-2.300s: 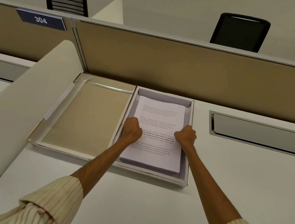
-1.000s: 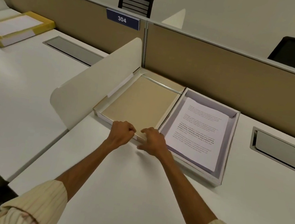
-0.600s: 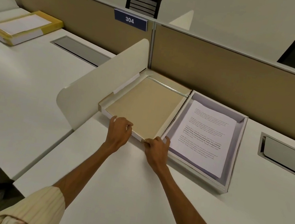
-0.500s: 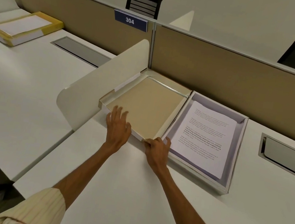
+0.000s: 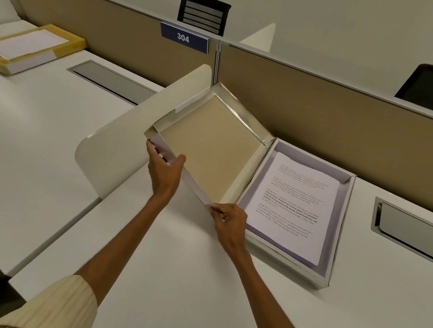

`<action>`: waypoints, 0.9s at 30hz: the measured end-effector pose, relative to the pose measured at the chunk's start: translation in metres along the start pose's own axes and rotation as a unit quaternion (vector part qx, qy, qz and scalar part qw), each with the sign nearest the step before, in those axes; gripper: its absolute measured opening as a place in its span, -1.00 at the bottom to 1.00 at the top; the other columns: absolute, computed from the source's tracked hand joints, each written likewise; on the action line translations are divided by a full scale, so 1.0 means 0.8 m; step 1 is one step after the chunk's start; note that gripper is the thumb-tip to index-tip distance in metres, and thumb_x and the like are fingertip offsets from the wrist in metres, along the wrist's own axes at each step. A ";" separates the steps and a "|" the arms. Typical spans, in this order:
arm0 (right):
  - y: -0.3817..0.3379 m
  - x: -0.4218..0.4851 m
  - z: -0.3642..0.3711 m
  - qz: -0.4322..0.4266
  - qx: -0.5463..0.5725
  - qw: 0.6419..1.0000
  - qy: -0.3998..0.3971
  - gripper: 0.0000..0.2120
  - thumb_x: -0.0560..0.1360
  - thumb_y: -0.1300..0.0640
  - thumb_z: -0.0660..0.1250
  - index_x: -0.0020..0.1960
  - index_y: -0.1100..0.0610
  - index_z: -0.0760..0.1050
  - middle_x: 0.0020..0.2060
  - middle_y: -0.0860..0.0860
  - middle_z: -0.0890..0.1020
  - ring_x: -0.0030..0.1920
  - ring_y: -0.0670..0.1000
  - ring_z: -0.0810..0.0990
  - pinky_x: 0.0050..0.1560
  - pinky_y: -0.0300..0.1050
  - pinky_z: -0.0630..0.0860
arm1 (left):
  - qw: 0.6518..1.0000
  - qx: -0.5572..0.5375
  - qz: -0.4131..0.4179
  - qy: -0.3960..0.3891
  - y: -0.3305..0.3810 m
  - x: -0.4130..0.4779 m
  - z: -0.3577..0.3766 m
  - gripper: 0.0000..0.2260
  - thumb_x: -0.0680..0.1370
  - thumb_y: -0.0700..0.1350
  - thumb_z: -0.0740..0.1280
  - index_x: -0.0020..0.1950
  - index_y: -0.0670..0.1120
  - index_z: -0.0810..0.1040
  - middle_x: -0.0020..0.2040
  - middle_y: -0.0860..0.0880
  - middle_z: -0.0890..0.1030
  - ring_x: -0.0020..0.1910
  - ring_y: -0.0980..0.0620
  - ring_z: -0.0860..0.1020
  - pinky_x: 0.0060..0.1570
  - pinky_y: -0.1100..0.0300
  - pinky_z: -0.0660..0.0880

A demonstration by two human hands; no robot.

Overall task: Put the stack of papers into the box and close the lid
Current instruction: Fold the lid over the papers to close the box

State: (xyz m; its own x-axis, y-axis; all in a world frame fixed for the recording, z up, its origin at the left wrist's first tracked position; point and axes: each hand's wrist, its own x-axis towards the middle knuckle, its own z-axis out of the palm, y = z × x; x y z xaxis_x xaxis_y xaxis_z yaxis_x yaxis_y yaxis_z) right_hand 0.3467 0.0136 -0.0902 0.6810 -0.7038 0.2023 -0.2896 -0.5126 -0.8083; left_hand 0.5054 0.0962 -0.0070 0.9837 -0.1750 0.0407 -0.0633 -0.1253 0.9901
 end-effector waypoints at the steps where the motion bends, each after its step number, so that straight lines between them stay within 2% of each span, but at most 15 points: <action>1: -0.001 0.001 -0.003 -0.010 0.007 1.000 -0.004 -0.84 0.48 0.10 0.39 -0.05 0.12 0.73 -0.19 0.02 0.76 -0.16 -0.05 0.64 0.01 0.10 0.56 | 1.000 -0.003 0.012 0.002 0.002 -0.003 0.002 -0.17 0.47 -0.22 0.46 0.59 -0.11 0.03 0.50 -0.16 0.34 0.41 -0.15 0.42 0.18 0.12 0.51; 3: -0.004 0.005 -0.013 -0.028 0.012 0.999 -0.013 -0.76 0.51 -0.03 0.35 -0.03 0.09 0.72 -0.14 -0.01 0.76 -0.16 -0.13 0.62 0.02 0.09 0.57 | 0.999 -0.003 0.045 -0.002 0.006 -0.009 0.006 -0.17 0.46 -0.22 0.46 0.60 -0.09 0.03 0.52 -0.14 0.32 0.41 -0.13 0.43 0.14 0.15 0.52; 6: -0.017 0.016 -0.034 0.001 0.023 0.999 -0.042 -0.48 0.53 -0.29 0.15 0.23 0.02 0.61 0.17 -0.01 0.68 0.17 -0.04 0.62 0.27 0.11 0.50 | 0.994 0.009 0.104 -0.019 0.015 -0.018 0.013 -0.16 0.45 -0.21 0.48 0.60 -0.07 0.05 0.53 -0.13 0.30 0.39 -0.11 0.45 0.19 0.10 0.56; 9: -0.052 0.043 -0.058 0.061 0.096 0.992 -0.051 -0.28 0.48 -0.44 -0.05 0.45 -0.05 0.38 0.43 -0.01 0.45 0.45 0.04 0.40 0.47 0.15 0.29 | 0.986 0.034 0.160 -0.044 0.025 -0.038 0.025 -0.17 0.45 -0.17 0.49 0.59 -0.10 0.08 0.52 -0.15 0.34 0.40 -0.12 0.46 0.25 0.00 0.57; 11: -0.087 0.068 -0.078 0.086 0.119 0.989 -0.033 -0.29 0.49 -0.43 -0.08 0.51 -0.08 0.25 0.51 -0.03 0.33 0.51 0.07 0.30 0.50 0.19 0.20 | 0.978 0.053 0.193 -0.058 0.027 -0.053 0.035 -0.19 0.45 -0.14 0.49 0.58 -0.13 0.12 0.50 -0.17 0.38 0.39 -0.13 0.48 0.26 -0.02 0.56; 15: -0.143 0.108 -0.123 0.074 0.181 0.980 0.046 -0.42 0.59 -0.24 -0.02 0.51 0.02 0.26 0.45 0.07 0.42 0.41 0.10 0.42 0.41 0.29 0.33 | 0.962 0.071 0.243 -0.098 0.033 -0.078 0.052 -0.27 0.46 0.00 0.47 0.54 -0.07 0.21 0.44 -0.15 0.46 0.33 0.10 0.44 0.25 0.01 0.55; 17: -0.161 0.119 -0.139 0.079 0.174 0.978 0.083 -0.44 0.61 -0.20 0.00 0.53 0.02 0.21 0.47 0.06 0.39 0.42 0.12 0.42 0.41 0.30 0.32 | 0.959 0.077 0.252 -0.102 0.034 -0.085 0.057 -0.31 0.46 0.06 0.45 0.51 -0.03 0.23 0.41 -0.15 0.49 0.31 0.06 0.49 0.25 -0.02 0.56; 20: -0.175 0.129 -0.152 0.103 0.147 0.979 0.098 -0.31 0.57 -0.24 0.12 0.59 0.02 0.05 0.54 0.05 0.26 0.49 0.18 0.32 0.42 0.30 0.30 | 0.959 0.083 0.252 -0.101 0.033 -0.088 0.061 -0.33 0.47 -0.04 0.48 0.50 -0.17 0.30 0.37 -0.20 0.52 0.29 -0.17 0.57 0.21 -0.15 0.58; 22: -0.181 0.131 -0.155 0.111 0.137 0.981 0.086 -0.22 0.53 -0.25 0.20 0.59 0.06 0.01 0.53 0.07 0.27 0.48 0.19 0.33 0.39 0.27 0.37 | 0.954 0.093 0.268 -0.101 0.034 -0.093 0.063 -0.35 0.45 -0.06 0.50 0.46 -0.22 0.35 0.33 -0.22 0.56 0.24 -0.19 0.60 0.21 -0.12 0.58; 24: -0.185 0.130 -0.156 0.124 0.105 0.984 0.074 -0.14 0.49 -0.25 0.28 0.59 0.10 -0.03 0.52 0.09 0.30 0.47 0.20 0.34 0.38 0.21 0.40 | 0.948 0.107 0.279 -0.106 0.037 -0.101 0.067 -0.39 0.45 -0.04 0.50 0.42 -0.22 0.39 0.29 -0.21 0.58 0.20 -0.15 0.61 0.23 -0.04 0.57; 27: -0.182 0.127 -0.158 0.155 0.053 0.984 0.075 -0.09 0.43 -0.19 0.41 0.57 0.09 -0.01 0.44 0.09 0.39 0.38 0.16 0.44 0.32 0.10 0.49 | 0.953 0.120 0.245 -0.134 0.041 -0.114 0.074 -0.47 0.47 -0.05 0.50 0.39 -0.14 0.44 0.24 -0.14 0.61 0.10 0.07 0.58 0.25 0.00 0.57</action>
State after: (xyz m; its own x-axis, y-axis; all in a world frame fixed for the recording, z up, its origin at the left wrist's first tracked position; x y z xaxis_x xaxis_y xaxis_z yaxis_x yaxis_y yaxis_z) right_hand 0.3731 -0.0454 0.1177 0.4622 -0.8867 0.0100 -0.3898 -0.2133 -0.8959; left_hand 0.4037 0.0505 0.0136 0.7493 -0.5094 0.4232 -0.5731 -0.1787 0.7997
